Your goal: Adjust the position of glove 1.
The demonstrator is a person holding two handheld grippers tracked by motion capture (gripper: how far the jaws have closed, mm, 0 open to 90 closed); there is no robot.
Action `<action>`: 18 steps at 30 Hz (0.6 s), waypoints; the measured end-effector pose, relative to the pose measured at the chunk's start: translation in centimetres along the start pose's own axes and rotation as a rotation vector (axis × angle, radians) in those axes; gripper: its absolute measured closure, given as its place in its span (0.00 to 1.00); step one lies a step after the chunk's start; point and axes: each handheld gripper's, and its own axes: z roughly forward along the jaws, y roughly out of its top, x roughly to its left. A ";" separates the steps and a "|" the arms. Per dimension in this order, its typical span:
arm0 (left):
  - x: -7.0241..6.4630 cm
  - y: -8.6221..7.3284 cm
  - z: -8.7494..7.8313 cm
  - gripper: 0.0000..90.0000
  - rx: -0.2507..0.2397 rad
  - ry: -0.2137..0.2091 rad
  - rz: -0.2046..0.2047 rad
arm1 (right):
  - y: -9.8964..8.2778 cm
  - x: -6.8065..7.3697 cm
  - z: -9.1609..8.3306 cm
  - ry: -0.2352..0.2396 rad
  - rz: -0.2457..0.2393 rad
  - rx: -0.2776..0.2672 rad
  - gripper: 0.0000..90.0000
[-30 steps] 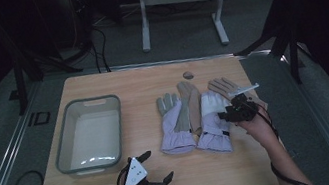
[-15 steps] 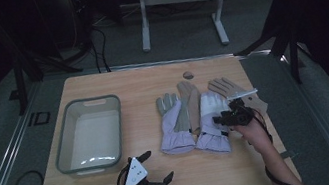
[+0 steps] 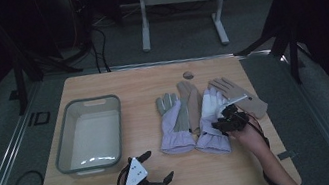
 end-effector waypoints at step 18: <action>0.0 0.0 0.0 0.01 -0.001 0.001 -0.005 | 1.4 -0.6 -5.4 0.032 0.005 -0.077 0.87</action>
